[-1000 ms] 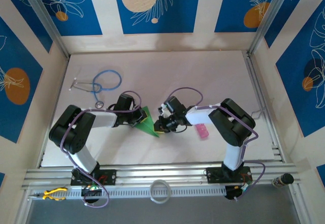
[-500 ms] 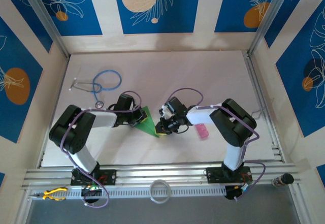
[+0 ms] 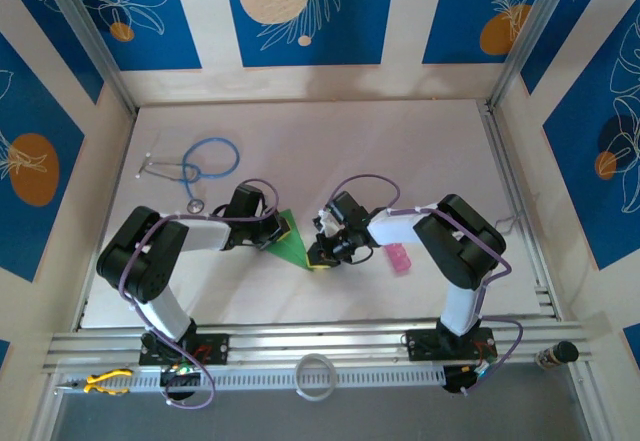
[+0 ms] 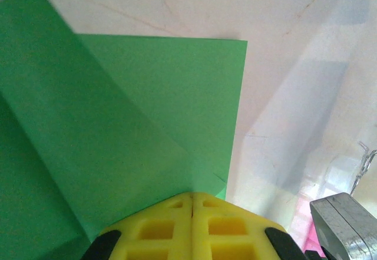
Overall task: Fold a paper plane with a square sheet of paper (pick it up from the middle)
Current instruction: Fourth fold the wing at the center of the table.
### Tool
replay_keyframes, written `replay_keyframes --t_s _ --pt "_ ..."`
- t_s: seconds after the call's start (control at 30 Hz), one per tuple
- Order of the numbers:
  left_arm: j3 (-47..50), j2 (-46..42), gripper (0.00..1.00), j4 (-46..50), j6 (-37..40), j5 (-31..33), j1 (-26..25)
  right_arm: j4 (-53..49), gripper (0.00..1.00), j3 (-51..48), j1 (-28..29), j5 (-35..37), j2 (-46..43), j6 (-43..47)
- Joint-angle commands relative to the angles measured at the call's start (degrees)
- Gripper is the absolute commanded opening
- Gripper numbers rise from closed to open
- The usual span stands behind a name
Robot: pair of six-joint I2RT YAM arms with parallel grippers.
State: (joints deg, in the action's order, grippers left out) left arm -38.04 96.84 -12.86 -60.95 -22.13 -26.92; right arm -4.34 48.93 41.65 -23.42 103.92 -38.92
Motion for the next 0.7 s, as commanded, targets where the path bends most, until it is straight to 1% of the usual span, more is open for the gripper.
replay_keyframes --t_s 0.0,0.1,0.17,0.27,0.37,0.57,0.67 --pt "0.42 2.12 0.05 4.69 1.01 1.78 -0.38 -6.29 0.12 -1.76 0.05 -1.04 0.55 1.69" --pt "0.49 2.11 0.04 4.69 1.03 1.78 -0.39 -7.44 0.09 -2.08 0.1 0.34 0.69 2.38" --pt "0.6 1.93 0.04 4.69 1.01 1.9 -0.42 -7.85 0.08 -2.17 0.09 0.54 0.26 3.0" --pt "0.6 2.09 0.04 4.77 1.06 1.84 -0.41 -8.7 0.11 -1.82 0.74 1.09 -0.95 4.1" --pt "0.6 2.12 0.04 4.69 1.03 1.98 -0.41 -9.35 0.13 -1.82 1.76 3.44 -2.03 4.8" --pt "0.42 2.1 0.04 4.86 1.01 1.85 -0.42 -10.16 0.08 -1.57 2.99 5.63 -0.49 4.81" --pt "0.41 1.89 0.04 5.04 1.11 1.85 -0.35 -10.01 0.08 -1.98 3.13 6.88 -1.01 4.27"
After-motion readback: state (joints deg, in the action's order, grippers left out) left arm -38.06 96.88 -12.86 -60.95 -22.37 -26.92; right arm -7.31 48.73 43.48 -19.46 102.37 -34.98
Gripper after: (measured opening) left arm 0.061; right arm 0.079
